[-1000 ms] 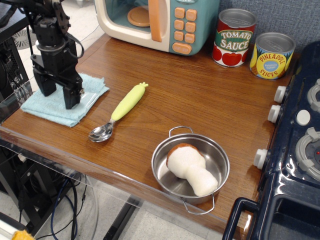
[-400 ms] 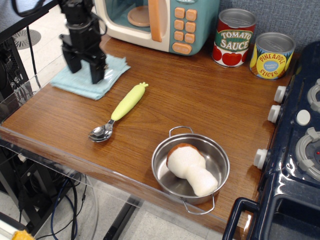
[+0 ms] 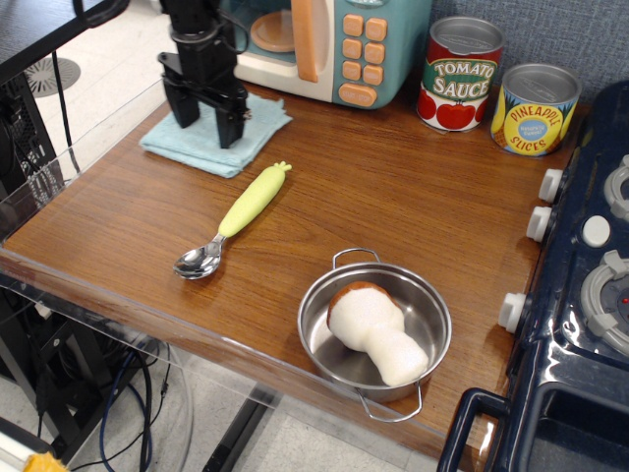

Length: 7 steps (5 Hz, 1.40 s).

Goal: PICK UP THE WHITE TOWEL AND PUT ANOTHER SIDE OF THE TABLE

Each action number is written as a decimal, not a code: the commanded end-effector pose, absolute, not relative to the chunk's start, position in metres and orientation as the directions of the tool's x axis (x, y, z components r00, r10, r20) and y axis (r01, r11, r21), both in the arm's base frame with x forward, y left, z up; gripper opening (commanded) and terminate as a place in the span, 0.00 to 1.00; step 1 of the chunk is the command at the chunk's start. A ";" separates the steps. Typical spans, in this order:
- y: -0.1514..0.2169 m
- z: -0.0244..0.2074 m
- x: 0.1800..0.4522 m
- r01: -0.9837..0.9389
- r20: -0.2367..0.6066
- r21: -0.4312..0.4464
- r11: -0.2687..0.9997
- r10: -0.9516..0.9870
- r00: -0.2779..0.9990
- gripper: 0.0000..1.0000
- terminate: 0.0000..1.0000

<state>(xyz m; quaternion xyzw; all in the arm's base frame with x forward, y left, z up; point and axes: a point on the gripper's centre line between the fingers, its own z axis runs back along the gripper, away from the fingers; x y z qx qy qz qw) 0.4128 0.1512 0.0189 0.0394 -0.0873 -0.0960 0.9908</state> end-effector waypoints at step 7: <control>0.130 0.127 0.387 0.168 0.369 0.117 0.979 -0.200 0.908 1.00 0.00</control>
